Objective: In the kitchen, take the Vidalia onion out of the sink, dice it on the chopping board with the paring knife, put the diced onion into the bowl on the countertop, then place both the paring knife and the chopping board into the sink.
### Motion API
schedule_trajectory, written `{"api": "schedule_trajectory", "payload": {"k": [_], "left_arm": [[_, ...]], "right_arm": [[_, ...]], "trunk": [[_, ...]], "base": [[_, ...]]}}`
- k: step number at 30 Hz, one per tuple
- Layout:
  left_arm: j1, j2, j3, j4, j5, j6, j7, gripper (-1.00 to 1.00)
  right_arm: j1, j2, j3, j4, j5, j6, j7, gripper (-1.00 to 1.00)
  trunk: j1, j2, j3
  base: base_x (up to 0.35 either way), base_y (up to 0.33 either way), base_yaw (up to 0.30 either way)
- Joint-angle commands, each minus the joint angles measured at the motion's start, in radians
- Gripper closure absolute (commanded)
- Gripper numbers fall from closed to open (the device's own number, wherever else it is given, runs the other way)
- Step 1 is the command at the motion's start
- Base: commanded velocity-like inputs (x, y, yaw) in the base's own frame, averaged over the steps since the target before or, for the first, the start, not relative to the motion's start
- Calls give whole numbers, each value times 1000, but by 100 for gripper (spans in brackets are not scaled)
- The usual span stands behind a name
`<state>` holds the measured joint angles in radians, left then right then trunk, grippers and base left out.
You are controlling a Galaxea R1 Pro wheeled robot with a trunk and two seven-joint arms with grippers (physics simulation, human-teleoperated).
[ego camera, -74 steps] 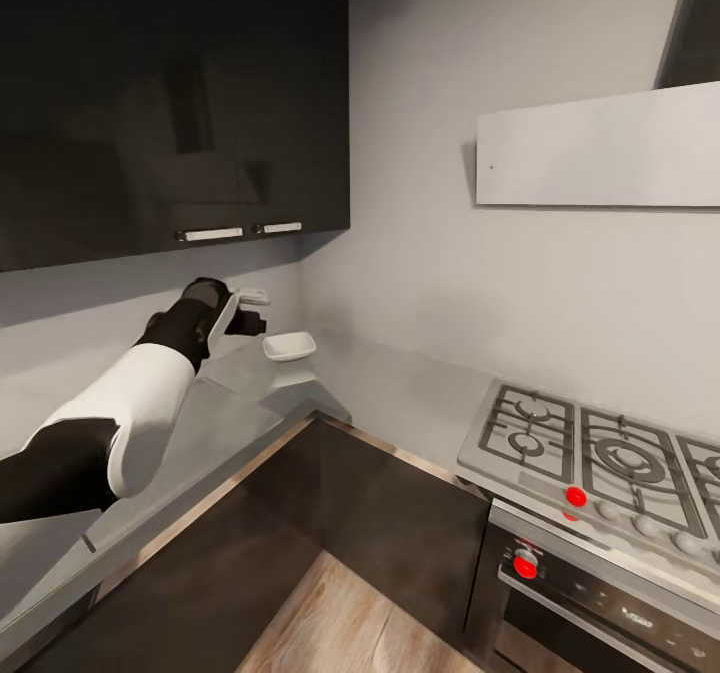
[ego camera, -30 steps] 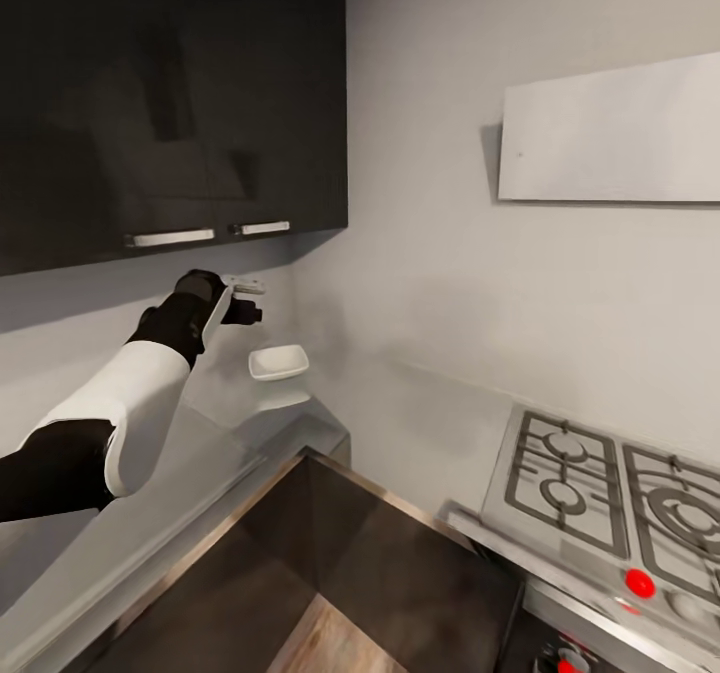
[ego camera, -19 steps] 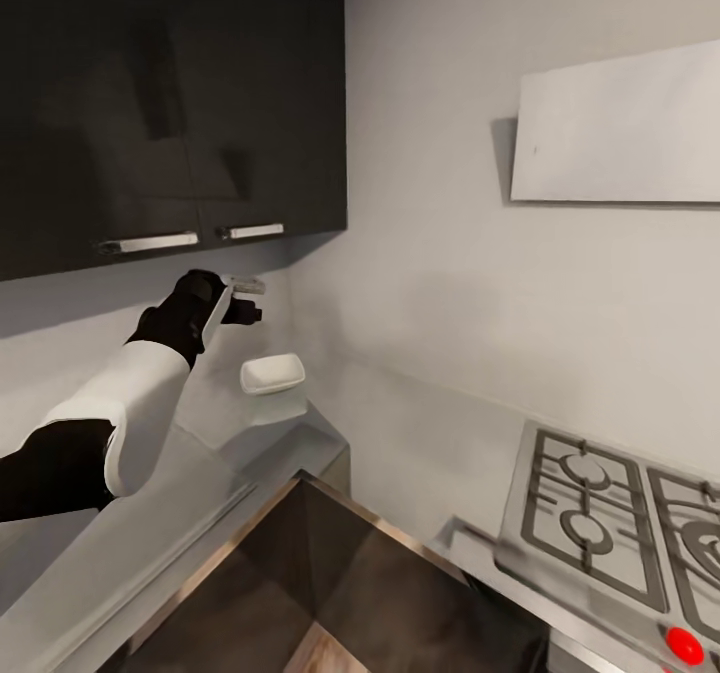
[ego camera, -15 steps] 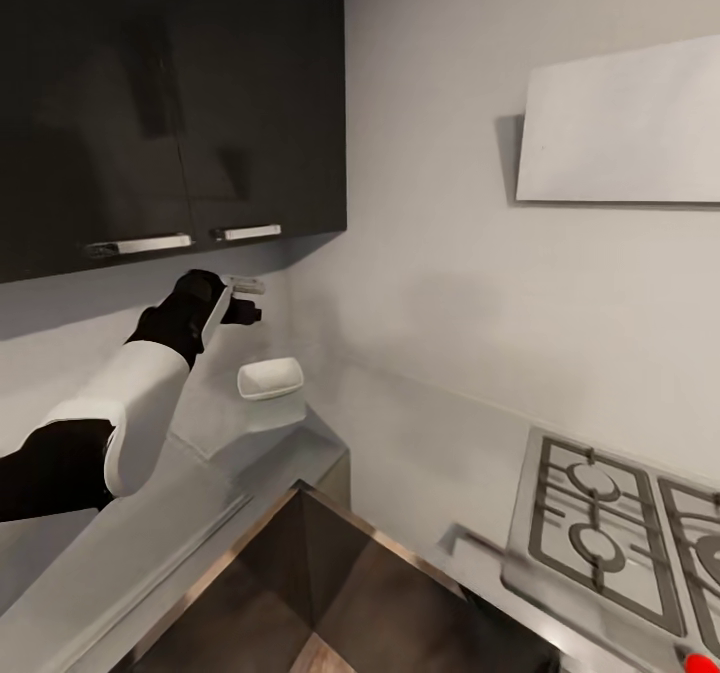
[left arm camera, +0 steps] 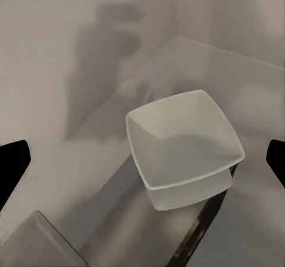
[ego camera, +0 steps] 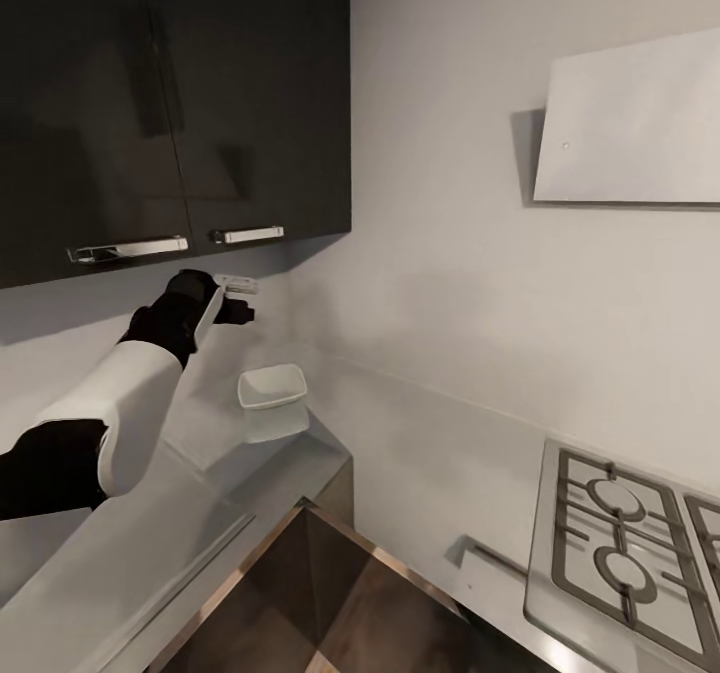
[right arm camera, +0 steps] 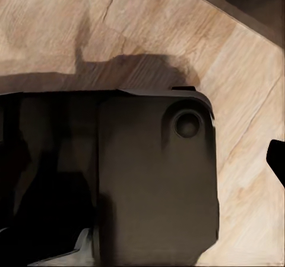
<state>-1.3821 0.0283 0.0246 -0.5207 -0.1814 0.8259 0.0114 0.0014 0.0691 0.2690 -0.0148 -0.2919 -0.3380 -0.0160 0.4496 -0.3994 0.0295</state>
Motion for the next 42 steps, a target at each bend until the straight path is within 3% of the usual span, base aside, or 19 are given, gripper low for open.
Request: {"api": "schedule_trajectory", "payload": {"k": [1, 4, 8, 33, 42], "left_arm": [[0, 2, 3, -1, -1, 4, 1, -100], [0, 7, 3, -5, -1, 4, 1, -100], [0, 8, 3, -15, -1, 4, 1, -100], [0, 9, 3, -24, -1, 5, 1, -100], [0, 9, 1, -52, -1, 7, 2, -100]], "right_arm": [[0, -2, 9, 0, -9, 19, -5, -100], [0, -10, 9, 0, -9, 77, -18, -100], [0, -12, 9, 0, -9, 93, -21, -100], [0, -11, 9, -1, -9, 100, -22, -100], [0, -11, 9, -1, -9, 100, -22, -100]], "trunk": [[0, -1, 0], [0, -1, 0], [0, -1, 0], [0, -1, 0], [0, -1, 0]], "base": [[3, 2, 0], [1, 1, 0], [0, 0, 0], [103, 5, 0], [247, 43, 0]]}}
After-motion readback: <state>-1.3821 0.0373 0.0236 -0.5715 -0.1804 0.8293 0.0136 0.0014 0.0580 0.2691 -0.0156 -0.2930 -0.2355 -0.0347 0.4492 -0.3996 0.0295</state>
